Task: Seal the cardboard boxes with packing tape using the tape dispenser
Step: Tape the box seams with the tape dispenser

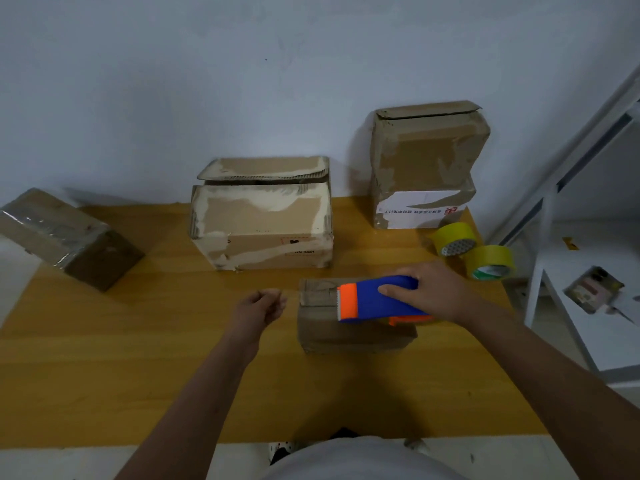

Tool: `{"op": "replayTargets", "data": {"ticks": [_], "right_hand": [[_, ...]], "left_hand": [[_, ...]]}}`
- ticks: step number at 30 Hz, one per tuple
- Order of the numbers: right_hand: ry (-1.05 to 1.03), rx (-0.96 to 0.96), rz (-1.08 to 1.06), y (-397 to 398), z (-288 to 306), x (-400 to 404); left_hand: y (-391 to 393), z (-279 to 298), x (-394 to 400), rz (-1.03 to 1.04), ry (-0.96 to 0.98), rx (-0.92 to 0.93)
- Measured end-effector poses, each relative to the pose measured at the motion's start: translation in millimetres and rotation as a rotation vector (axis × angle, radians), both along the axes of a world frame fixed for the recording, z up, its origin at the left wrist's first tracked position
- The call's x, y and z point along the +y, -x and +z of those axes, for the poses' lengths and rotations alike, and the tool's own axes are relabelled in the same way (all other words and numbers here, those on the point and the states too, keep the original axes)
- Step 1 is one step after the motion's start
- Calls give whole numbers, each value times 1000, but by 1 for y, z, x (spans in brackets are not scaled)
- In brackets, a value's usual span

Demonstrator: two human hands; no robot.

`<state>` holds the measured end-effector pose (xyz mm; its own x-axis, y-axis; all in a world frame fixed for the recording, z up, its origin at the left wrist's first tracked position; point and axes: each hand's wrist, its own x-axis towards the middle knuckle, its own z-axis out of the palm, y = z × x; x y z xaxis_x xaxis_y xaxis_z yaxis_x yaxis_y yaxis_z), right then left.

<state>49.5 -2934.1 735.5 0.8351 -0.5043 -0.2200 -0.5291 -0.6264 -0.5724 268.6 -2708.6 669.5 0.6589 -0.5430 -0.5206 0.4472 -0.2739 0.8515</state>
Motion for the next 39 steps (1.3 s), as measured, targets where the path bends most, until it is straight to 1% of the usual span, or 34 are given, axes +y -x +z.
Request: {"op": "replayTargets", "data": {"ticks": [3,6,10,16,21,27,29,34,39], "right_hand": [[128,7,-36,-6,-7,6],[171,-8,-98,-10,-9,12],[221,45,-134,-20,-9,21],[252,126,-155,-31,-7,29],[263,154,-157,-36,-7,29],[282,146,-168,-35,-9,29],[270,131,-171,-36,-10,31],[300,129,-158,-36,-11,30],[353,164,-164,-35,-13,34]], "left_hand": [[-2,-2,0,16,12,14],[-3,-9,-1,16,22,30],[0,-16,-3,78,4,21],[4,-22,-4,118,-6,5],[6,-31,-5,131,-18,7],[12,-45,-14,143,-83,33],[20,-47,-20,111,-131,-17],[34,-48,-30,15,-258,-255],[37,-55,-34,-43,-353,-308]]}}
